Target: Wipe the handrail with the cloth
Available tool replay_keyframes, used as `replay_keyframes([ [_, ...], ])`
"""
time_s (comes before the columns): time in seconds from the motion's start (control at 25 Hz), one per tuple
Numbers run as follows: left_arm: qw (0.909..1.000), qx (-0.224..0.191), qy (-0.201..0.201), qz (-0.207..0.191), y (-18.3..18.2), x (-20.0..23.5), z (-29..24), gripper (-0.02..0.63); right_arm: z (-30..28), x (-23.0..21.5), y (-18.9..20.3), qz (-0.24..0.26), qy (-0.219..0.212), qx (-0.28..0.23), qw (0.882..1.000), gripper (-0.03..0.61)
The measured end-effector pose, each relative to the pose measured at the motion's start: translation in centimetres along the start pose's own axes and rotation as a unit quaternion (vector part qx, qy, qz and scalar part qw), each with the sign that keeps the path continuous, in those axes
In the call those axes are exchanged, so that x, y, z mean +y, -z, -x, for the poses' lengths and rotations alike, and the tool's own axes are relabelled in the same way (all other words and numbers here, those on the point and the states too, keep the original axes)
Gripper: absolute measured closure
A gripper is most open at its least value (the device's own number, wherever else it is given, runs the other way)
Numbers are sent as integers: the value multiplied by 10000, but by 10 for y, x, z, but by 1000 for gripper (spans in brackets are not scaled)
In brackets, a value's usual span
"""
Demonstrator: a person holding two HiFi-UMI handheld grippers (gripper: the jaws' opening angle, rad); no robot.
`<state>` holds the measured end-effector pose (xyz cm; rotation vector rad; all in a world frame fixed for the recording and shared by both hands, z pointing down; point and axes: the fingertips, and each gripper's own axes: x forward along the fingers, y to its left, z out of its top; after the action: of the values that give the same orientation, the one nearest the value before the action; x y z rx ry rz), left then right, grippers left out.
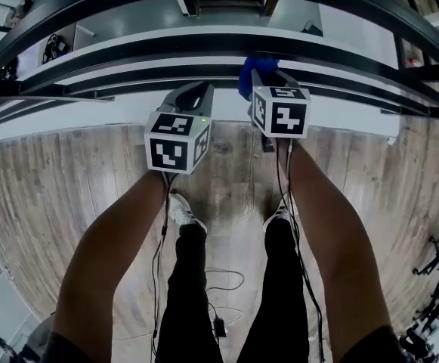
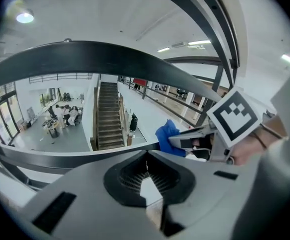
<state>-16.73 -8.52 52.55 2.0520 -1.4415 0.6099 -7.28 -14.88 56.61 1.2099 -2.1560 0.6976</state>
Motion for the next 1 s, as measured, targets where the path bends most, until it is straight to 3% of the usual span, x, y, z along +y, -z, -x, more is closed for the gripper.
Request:
replay_keyframes([
  [0.28, 9998, 124, 141, 33, -10, -79, -51, 607, 40, -109, 14, -141, 259, -50, 9996, 509],
  [0.48, 9989, 107, 333, -314, -26, -145, -87, 607, 68, -189, 23, -219, 446, -10, 9988, 509],
  [1.0, 9945, 210, 892, -504, -56, -317, -178, 607, 144, -387, 50, -375, 999, 168, 9941, 509],
])
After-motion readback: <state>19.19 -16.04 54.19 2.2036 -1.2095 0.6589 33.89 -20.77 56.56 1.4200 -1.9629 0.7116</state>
